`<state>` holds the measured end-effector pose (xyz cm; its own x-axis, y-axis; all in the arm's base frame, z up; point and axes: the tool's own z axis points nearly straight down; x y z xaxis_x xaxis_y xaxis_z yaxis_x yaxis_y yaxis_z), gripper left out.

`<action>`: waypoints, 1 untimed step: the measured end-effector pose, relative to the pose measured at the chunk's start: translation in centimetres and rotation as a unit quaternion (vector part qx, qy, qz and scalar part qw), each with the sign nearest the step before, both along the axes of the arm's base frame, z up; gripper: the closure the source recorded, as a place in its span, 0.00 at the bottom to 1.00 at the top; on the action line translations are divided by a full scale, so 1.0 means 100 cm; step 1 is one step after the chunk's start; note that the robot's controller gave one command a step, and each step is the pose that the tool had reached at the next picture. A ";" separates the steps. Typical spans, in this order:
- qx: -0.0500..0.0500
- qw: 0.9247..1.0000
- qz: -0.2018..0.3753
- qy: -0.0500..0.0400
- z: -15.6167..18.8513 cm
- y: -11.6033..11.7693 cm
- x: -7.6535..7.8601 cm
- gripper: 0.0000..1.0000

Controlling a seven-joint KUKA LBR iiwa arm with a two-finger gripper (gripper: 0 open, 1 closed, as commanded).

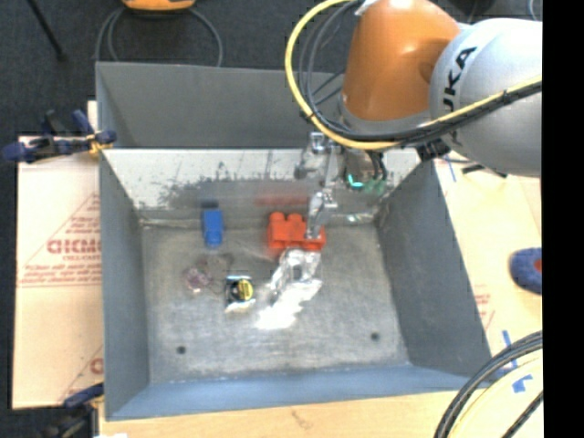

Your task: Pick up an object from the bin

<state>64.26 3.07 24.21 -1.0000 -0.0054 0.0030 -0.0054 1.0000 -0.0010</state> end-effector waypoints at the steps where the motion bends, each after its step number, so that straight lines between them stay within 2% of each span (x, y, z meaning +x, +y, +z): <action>1: 0.001 0.999 0.053 -0.008 -0.066 -0.013 0.005 0.00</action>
Offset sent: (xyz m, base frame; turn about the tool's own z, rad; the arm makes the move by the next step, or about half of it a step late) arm 0.0021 -0.0152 -0.0844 -0.1112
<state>64.73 1.76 17.65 -0.9936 -0.1120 -0.0127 -0.1120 0.9937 0.0002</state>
